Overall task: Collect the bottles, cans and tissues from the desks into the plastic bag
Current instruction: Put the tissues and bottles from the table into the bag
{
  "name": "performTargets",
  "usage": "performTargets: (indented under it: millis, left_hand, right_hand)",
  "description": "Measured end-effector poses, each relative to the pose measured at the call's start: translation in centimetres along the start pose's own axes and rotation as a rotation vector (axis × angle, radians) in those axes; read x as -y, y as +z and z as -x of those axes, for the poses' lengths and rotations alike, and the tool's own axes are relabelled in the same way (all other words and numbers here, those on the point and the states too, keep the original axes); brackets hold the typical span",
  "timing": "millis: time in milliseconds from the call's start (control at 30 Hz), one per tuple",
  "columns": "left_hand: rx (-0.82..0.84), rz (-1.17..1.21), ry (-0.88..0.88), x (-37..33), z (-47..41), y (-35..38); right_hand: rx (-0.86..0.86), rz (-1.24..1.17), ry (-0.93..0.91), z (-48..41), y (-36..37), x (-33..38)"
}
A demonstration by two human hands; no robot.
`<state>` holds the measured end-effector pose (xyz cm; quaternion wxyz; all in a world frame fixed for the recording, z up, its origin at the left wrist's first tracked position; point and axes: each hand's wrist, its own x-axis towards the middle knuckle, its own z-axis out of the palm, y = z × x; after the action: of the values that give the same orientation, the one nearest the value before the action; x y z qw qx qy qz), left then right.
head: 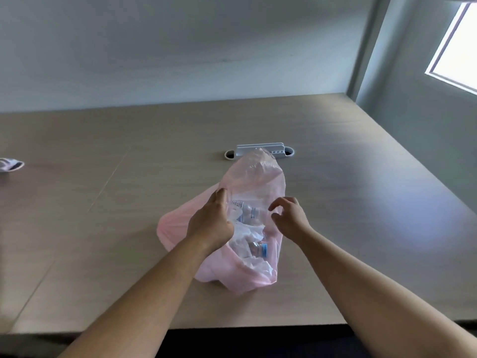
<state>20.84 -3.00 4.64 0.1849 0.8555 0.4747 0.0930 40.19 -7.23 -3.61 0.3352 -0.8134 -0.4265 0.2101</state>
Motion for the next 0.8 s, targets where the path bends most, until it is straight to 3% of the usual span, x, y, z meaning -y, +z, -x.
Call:
performTargets:
  millis: [167,333,467,633,800]
  left_hand:
    - [-0.056,0.047,-0.011,1.2,1.3,-0.9]
    - [-0.123,0.102,-0.043,2.4,2.8,-3.1]
    - [-0.151,0.136,-0.062,2.8,3.7,-4.4]
    - [-0.161,0.149,-0.082,2.8,4.1,-4.9]
    - [-0.213,0.105,-0.053,3.2,4.2,-4.8]
  right_hand:
    - [0.190,-0.013,0.214,1.4,1.0,-3.4]
    - [0.188,-0.212,0.232,2.9,3.0,-3.1]
    - [0.254,-0.476,0.399,3.4,4.7,-2.4]
    - [0.178,-0.707,0.533,3.0,4.5,-1.2]
    - [0.295,-0.843,0.682,3.5,3.8,-0.1]
